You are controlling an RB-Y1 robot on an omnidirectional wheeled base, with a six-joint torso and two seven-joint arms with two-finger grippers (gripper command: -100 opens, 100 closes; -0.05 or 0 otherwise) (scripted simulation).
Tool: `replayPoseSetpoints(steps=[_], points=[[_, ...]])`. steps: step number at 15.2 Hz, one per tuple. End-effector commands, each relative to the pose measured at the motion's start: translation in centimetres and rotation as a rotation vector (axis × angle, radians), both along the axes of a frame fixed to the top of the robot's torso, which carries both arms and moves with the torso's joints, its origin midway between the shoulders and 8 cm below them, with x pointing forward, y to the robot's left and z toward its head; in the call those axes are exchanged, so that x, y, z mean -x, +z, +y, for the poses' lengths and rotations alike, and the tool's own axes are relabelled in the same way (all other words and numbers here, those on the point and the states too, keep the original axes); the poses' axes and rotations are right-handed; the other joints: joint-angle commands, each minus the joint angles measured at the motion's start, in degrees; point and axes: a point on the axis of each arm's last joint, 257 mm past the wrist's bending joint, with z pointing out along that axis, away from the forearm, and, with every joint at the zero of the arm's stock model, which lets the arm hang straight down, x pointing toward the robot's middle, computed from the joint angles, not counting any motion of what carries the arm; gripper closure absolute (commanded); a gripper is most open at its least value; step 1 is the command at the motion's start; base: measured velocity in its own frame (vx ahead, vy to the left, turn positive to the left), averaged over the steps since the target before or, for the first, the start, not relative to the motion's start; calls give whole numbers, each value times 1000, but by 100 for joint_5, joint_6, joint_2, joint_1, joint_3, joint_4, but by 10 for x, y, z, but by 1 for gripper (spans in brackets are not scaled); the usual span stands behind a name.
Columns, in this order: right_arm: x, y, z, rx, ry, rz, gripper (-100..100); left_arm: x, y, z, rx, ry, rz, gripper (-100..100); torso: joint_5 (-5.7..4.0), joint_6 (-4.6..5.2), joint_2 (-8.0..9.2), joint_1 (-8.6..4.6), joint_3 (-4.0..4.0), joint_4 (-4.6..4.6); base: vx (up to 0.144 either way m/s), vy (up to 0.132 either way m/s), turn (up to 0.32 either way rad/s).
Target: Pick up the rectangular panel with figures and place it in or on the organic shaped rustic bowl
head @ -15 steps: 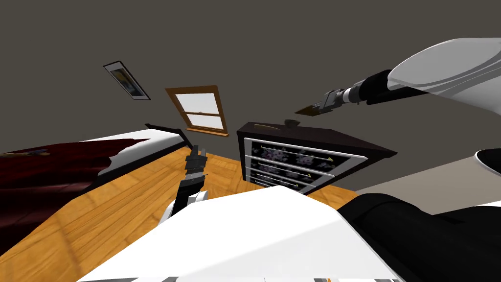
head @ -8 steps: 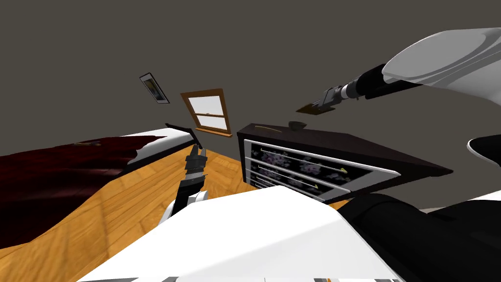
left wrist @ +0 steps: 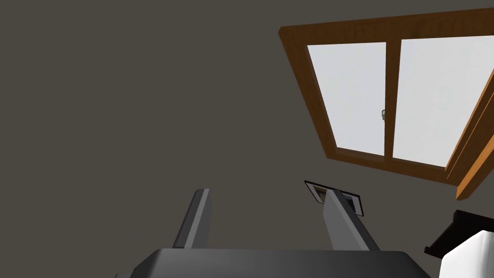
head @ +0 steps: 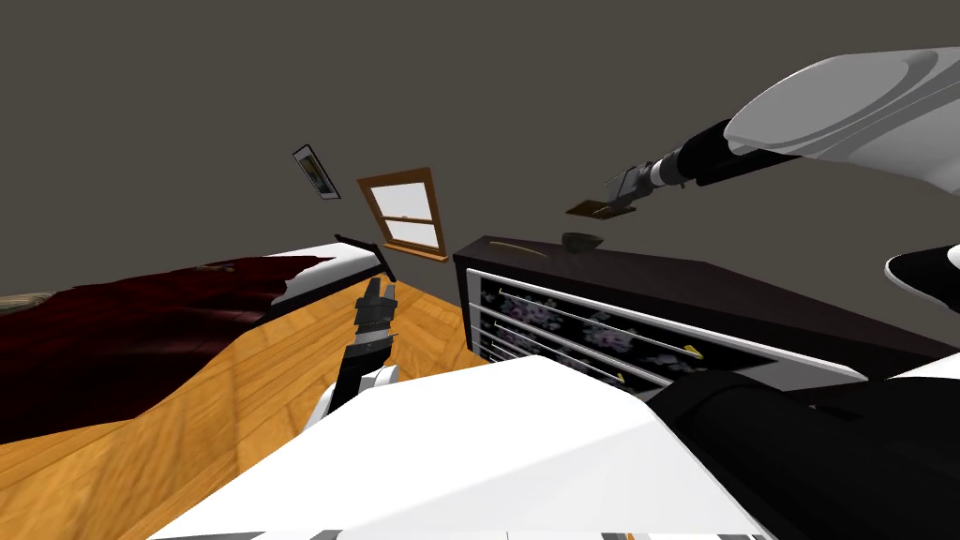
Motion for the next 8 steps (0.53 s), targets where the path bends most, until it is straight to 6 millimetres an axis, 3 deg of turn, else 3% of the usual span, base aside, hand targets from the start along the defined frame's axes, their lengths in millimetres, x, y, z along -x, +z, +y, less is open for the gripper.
replayPoseSetpoints(steps=[1, 8], points=[[0, 0, 0, 0, 0, 0, -100, 0, 0, 0, 0, 0, 0, 0, 0, 0, 0, 0, 0, 0, 0, 0, 0], [-11, 44, 46, -5, 19, -5, -100, 0, 0, 0, 0, 0, 0, 0, -3, 1, 18, -25, 11, 6, -14, -76, -42]])
